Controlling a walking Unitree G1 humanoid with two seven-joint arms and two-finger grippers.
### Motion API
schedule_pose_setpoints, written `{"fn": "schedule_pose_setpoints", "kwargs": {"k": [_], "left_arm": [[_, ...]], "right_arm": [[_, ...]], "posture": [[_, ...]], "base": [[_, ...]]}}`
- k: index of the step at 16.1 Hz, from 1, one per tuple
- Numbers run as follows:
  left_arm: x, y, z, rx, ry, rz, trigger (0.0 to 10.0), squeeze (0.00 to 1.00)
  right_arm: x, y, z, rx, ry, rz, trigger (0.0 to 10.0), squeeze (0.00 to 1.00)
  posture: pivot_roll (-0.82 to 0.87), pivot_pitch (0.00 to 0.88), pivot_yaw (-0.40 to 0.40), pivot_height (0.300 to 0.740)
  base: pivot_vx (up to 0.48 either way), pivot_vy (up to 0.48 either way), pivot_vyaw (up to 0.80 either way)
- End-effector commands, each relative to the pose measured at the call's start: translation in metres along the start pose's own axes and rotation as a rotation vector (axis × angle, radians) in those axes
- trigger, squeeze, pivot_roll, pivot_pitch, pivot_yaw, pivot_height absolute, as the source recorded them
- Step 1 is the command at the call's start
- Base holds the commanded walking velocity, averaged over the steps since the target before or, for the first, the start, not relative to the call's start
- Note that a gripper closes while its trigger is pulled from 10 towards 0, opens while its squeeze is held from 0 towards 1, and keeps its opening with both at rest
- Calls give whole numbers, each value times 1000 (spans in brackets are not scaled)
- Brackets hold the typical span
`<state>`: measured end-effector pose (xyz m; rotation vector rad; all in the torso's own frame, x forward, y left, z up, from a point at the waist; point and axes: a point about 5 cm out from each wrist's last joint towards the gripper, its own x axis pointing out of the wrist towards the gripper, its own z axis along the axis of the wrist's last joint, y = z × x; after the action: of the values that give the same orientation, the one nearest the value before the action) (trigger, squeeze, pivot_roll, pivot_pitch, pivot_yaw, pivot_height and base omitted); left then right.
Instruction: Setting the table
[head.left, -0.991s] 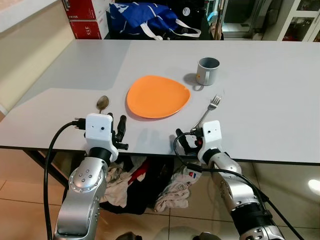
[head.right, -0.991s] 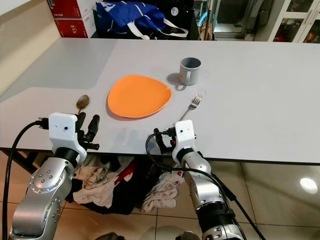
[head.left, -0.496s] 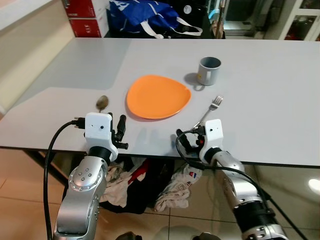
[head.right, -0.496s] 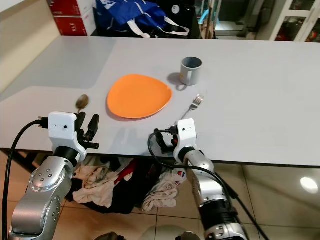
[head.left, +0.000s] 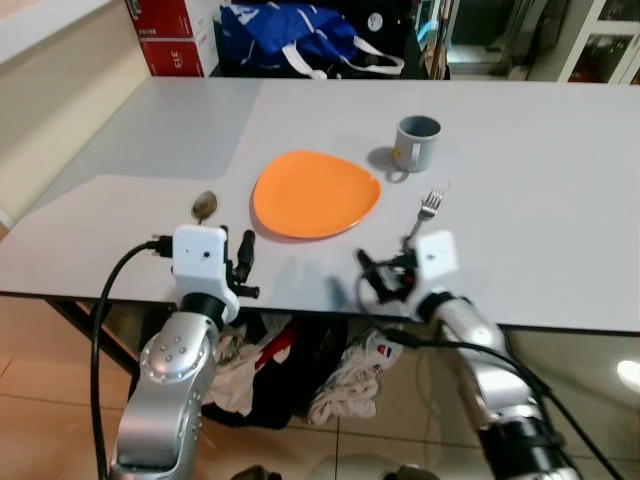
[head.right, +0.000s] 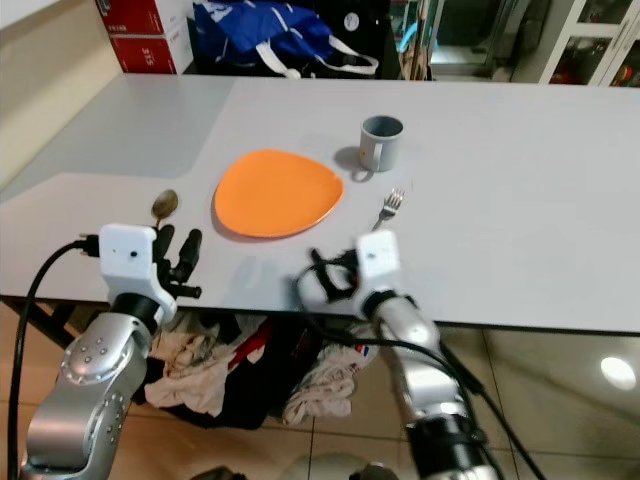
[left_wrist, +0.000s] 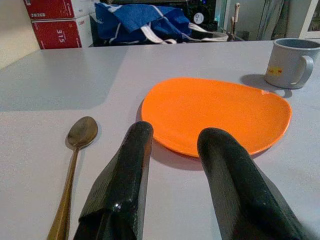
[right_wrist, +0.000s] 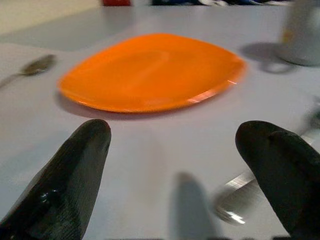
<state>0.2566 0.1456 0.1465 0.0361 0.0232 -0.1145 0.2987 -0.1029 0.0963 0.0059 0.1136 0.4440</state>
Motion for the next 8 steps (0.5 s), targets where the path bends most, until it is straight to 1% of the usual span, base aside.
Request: {"fn": "schedule_pose_setpoints", "kwargs": {"k": [1,2,4,6,7,8], "left_arm": [[1,1,4,7,-13,10,10000,0],[1,1,5,9,-15,10,10000,0],[0,4,6,15,-18,19,10000,0],[-1,5,6,17,-18,24,10000,0],[-1,7,7,22,-20,30,10000,0],[0,8,8,25,-24,33,10000,0]], "right_arm": [[5,5,-2,10,3,21,10000,0],[10,10,-2,18,-3,49,10000,0],[19,15,-4,82,18,60,10000,0],[22,13,-10,97,44,47,10000,0],[23,8,-21,95,81,27,10000,0],[22,4,-25,83,96,13,10000,0]], "posture": [[-84,23,54,722],[-76,24,53,722],[-54,21,49,722],[-47,21,47,722],[-43,18,43,722],[-42,21,43,722]], "base": [[0,0,0],[0,0,0],[0,0,0],[0,0,0],[0,0,0],[0,0,0]]}}
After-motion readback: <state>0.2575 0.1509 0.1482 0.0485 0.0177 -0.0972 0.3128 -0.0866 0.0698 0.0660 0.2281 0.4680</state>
